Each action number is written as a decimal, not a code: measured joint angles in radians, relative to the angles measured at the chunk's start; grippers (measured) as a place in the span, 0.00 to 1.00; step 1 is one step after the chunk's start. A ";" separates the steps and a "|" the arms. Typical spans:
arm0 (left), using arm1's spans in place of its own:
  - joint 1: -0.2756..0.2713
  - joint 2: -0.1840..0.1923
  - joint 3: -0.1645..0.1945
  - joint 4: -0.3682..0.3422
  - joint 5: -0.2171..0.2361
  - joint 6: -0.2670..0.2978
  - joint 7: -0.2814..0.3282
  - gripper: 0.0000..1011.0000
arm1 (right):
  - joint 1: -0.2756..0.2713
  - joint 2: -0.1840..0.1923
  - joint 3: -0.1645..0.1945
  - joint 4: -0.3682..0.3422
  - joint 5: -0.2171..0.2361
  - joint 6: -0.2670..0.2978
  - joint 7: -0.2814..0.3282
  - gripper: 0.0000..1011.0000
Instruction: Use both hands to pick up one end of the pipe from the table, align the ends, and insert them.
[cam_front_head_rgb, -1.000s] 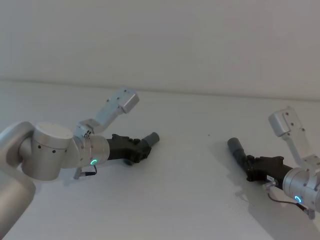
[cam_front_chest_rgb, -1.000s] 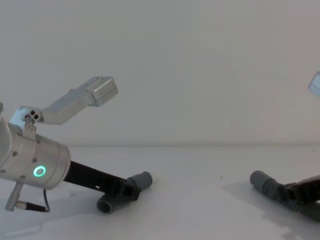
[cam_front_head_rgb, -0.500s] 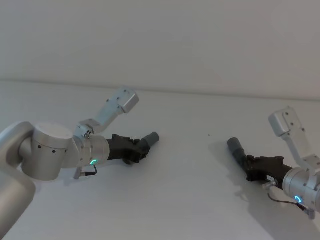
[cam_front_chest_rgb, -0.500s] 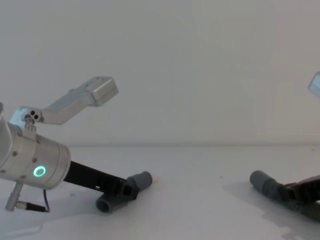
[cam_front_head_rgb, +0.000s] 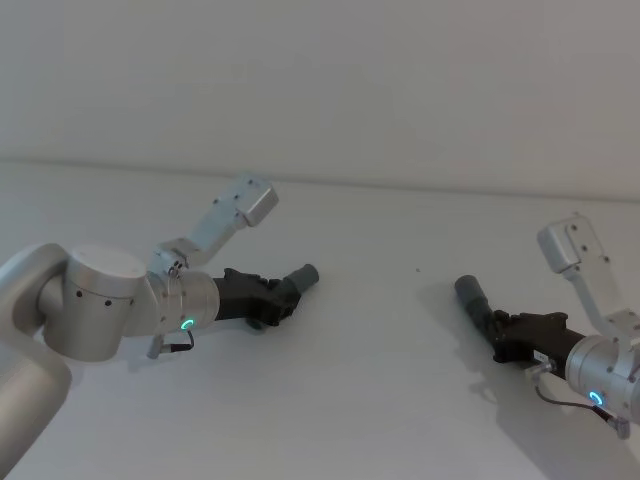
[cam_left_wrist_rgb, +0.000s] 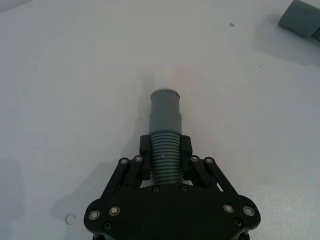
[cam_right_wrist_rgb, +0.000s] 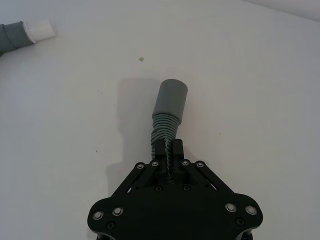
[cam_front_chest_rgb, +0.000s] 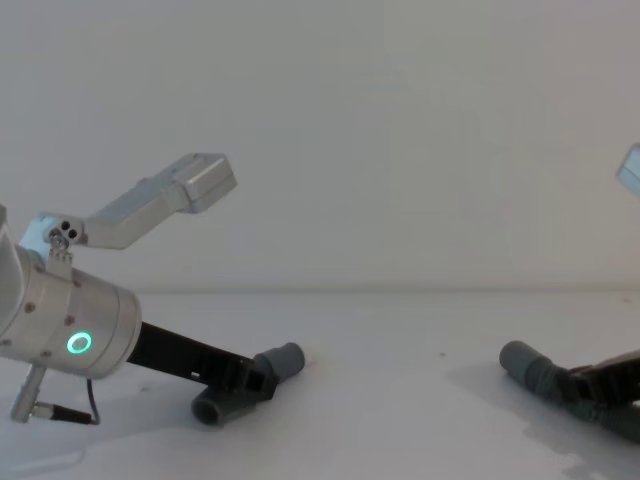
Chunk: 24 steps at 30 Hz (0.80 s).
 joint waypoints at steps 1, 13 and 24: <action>0.000 0.000 0.000 0.000 0.000 0.000 0.000 0.31 | 0.000 0.000 0.000 0.000 0.000 0.000 0.000 0.06; 0.000 0.000 0.000 0.000 0.000 0.000 0.000 0.31 | 0.000 0.000 0.000 0.000 0.000 0.000 0.000 0.06; 0.000 0.000 0.000 0.000 0.000 0.000 0.000 0.31 | 0.000 0.000 0.000 0.000 0.000 0.000 0.000 0.06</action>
